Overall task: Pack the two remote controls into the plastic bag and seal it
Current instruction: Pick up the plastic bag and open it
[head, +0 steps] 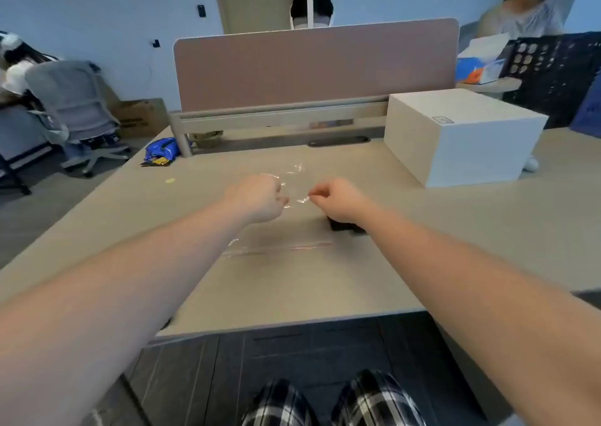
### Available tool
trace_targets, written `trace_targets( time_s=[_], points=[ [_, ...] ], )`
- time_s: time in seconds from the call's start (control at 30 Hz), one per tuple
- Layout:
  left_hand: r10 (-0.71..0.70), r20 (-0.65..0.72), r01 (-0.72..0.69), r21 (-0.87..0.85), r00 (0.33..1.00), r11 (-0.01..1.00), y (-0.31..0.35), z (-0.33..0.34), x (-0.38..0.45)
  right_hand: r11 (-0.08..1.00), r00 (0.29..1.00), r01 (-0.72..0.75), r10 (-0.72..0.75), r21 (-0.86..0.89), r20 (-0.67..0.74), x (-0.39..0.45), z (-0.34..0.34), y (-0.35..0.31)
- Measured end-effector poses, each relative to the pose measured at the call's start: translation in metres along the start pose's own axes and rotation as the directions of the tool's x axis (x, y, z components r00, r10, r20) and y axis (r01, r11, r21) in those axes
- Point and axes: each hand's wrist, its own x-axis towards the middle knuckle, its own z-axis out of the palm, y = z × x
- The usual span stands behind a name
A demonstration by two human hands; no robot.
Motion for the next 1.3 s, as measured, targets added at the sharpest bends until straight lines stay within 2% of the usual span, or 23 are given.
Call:
trace_targets(
  time_s=[0.1, 0.2, 0.43, 0.5, 0.6, 0.7, 0.8, 1.03, 1.3],
  points=[
    [0.033, 0.143, -0.033, 0.000, 0.989, 0.999, 0.002, 0.013, -0.027, 1.000, 1.000, 0.006, -0.006, 0.005, -0.006, -0.026, 0.003, 0.001],
    [0.080, 0.201, -0.087, 0.026, 0.976, 0.996, 0.000, 0.030, -0.044, 1.000, 1.000, -0.005, 0.005, -0.007, 0.011, -0.040, 0.005, 0.005],
    [0.149, 0.160, -0.170, 0.126, 0.976, 0.977, -0.007, 0.048, -0.054, 1.000, 1.000, -0.018, 0.018, -0.015, 0.000, -0.040, 0.009, 0.006],
    [0.162, 0.159, -0.180, 0.108, 0.974, 0.978, -0.012, 0.051, -0.052, 0.999, 0.999, -0.041, 0.041, 0.013, 0.000, -0.036, 0.011, 0.005],
    [0.150, 0.133, -0.159, 0.065, 0.980, 0.985, -0.018, 0.056, -0.047, 0.982, 0.993, -0.120, 0.115, 0.147, 0.038, -0.033, 0.014, 0.007],
    [0.127, 0.085, -0.129, 0.024, 0.988, 0.991, -0.017, 0.059, -0.041, 0.928, 0.969, -0.227, 0.187, 0.294, 0.160, -0.035, 0.019, 0.008],
    [0.081, 0.023, -0.079, -0.070, 0.996, 0.994, -0.015, 0.055, -0.037, 0.894, 0.943, -0.292, 0.208, 0.340, 0.261, -0.034, 0.025, 0.008],
    [0.011, -0.045, -0.027, -0.363, 0.999, 0.931, -0.008, 0.052, -0.032, 0.808, 0.931, -0.349, 0.240, 0.475, 0.276, -0.027, 0.033, -0.004],
    [-0.049, -0.035, 0.019, -0.580, 0.998, 0.814, -0.001, 0.055, -0.031, 0.769, 0.961, -0.277, 0.225, 0.575, 0.162, -0.024, 0.044, -0.006]
  ],
)
